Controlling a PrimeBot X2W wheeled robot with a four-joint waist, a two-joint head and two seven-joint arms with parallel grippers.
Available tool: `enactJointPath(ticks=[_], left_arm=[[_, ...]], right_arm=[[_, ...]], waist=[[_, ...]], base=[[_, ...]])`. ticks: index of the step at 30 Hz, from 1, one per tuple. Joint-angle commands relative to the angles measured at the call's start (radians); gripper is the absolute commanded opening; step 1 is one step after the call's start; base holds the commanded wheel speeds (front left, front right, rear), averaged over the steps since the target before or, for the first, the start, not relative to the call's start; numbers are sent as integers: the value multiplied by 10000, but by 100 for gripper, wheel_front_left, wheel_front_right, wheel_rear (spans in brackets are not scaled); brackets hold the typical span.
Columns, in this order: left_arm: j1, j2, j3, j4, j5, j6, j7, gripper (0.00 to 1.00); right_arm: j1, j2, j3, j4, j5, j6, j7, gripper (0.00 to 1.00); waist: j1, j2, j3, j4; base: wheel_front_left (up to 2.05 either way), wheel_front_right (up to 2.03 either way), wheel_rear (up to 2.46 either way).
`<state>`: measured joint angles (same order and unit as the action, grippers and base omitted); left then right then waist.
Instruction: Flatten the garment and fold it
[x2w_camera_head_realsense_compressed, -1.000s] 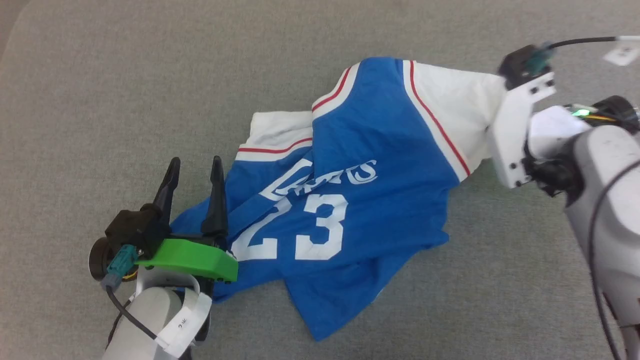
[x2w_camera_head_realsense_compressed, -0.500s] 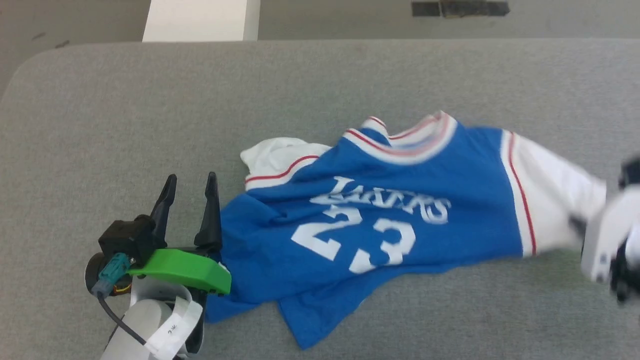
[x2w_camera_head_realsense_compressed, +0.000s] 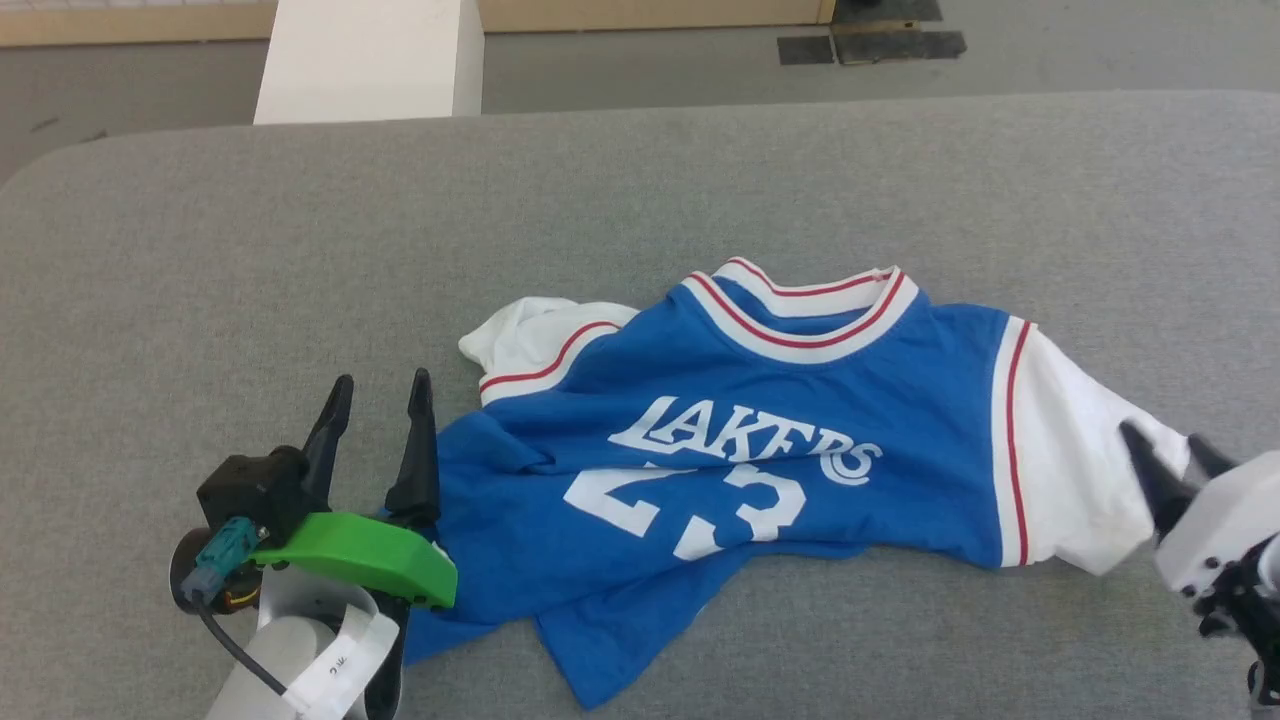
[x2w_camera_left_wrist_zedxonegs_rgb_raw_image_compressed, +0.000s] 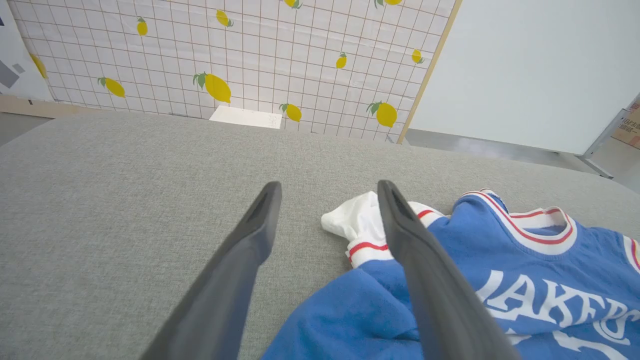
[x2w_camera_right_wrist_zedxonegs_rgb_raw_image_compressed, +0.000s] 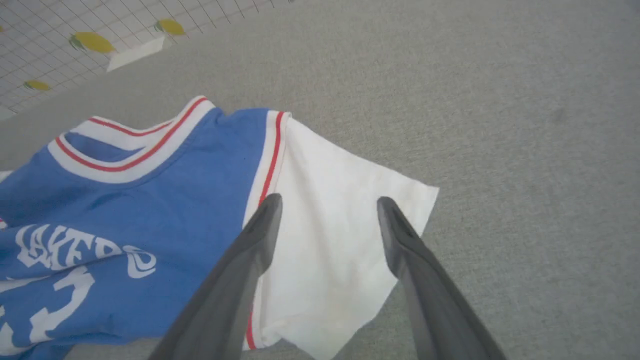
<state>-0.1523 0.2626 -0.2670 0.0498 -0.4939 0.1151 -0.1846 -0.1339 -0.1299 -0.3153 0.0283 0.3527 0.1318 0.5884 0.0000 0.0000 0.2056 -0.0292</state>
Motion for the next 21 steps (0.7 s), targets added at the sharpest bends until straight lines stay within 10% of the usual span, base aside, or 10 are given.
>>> enactJointPath(ticks=[1,9,21], left_arm=[[91,85,36,2,-138,26,57,100],[152,151,-1,45,-225,38,176,100],[-2365,220,-573,1124,-319,185,3074,100]], right_arm=[[-51,78,-74,-175,110,-11,-355,100],[253,495,-705,-877,-123,-11,-3294,100],[165,662,-309,-557,-200,-11,-3886,100]], waist=[[0,0,-121,-91],[0,0,-387,-170],[0,0,235,-156]], base=[[0,0,0],[0,0,0],[0,0,0]])
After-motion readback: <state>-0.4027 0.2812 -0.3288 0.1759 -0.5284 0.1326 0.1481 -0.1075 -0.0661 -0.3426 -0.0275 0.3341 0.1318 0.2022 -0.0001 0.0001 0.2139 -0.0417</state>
